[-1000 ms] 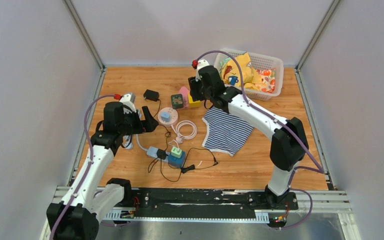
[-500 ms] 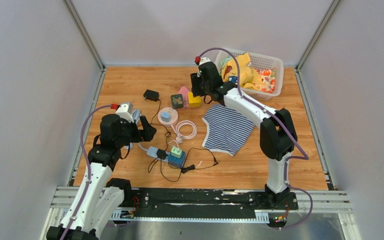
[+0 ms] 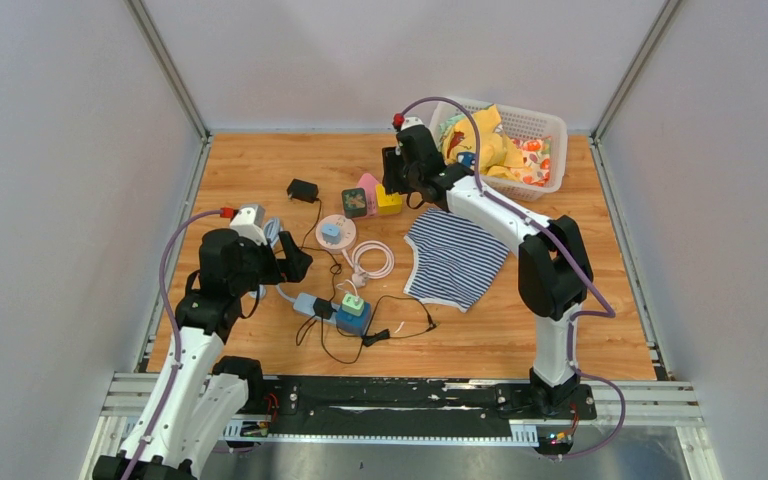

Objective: Insert the plug
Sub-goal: Insert the plug into the socket.

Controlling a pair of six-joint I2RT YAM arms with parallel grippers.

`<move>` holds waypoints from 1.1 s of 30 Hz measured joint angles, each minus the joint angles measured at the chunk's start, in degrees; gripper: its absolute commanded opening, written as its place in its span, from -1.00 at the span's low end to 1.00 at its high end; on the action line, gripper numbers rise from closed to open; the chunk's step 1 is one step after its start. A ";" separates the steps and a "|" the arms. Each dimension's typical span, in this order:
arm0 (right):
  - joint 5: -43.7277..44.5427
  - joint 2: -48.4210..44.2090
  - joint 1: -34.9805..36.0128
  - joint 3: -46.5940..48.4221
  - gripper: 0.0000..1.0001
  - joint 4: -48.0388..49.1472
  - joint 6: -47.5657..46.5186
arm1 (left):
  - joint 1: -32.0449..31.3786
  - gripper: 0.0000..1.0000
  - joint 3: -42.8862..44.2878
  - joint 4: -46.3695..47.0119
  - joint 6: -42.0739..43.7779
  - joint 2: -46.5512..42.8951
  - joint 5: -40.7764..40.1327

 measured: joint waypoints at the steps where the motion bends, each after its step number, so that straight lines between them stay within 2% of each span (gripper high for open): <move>1: 0.00 0.04 0.00 0.00 -0.99 -0.04 0.22 | 0.00 1.00 0.00 0.00 0.00 -0.07 -0.09; 33: -0.09 1.99 0.00 0.04 -1.00 -0.46 0.50 | 0.00 1.00 0.00 -0.04 0.17 -0.83 -1.84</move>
